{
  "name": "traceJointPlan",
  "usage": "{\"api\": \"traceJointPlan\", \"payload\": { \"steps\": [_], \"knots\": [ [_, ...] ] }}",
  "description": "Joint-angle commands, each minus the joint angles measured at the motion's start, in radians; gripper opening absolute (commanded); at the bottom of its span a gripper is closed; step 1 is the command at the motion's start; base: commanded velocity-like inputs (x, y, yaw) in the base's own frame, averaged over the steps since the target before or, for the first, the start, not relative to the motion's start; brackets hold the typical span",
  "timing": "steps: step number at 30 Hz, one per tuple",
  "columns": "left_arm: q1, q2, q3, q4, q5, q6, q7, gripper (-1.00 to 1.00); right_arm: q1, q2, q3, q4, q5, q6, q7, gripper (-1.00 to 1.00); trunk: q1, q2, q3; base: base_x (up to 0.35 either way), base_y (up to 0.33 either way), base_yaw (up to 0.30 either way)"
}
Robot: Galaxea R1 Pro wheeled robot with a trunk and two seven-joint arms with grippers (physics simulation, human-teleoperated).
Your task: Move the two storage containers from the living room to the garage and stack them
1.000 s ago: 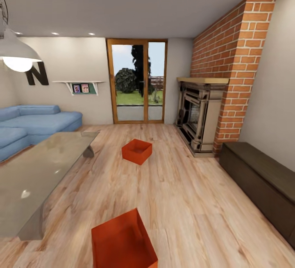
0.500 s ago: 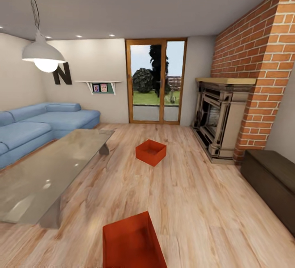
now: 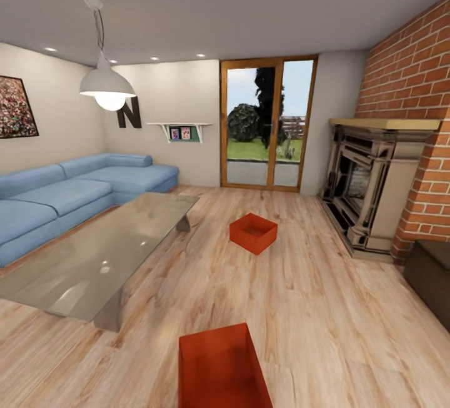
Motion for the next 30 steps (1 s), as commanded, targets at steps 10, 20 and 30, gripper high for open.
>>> {"api": "traceJointPlan", "payload": {
  "steps": [10,20,30],
  "knots": [
    [-0.001,0.0,0.007,-0.001,0.0,-0.002,0.0,1.0,-0.001,-0.001,0.013,0.003,-0.006,-0.006,-0.001,1.0,0.0,-0.001,-0.001,0.0,0.0,0.274],
    [-0.001,-0.001,0.007,-0.001,0.0,-0.002,0.0,1.0,-0.001,-0.003,0.016,0.003,-0.005,-0.006,-0.001,1.0,0.0,-0.001,-0.001,0.0,-0.019,0.216],
    [-0.001,0.0,0.007,0.0,0.0,-0.002,0.0,1.0,-0.001,-0.004,0.016,0.003,-0.005,-0.006,-0.001,1.0,0.0,-0.001,-0.001,0.0,-0.249,0.004]
  ]
}}
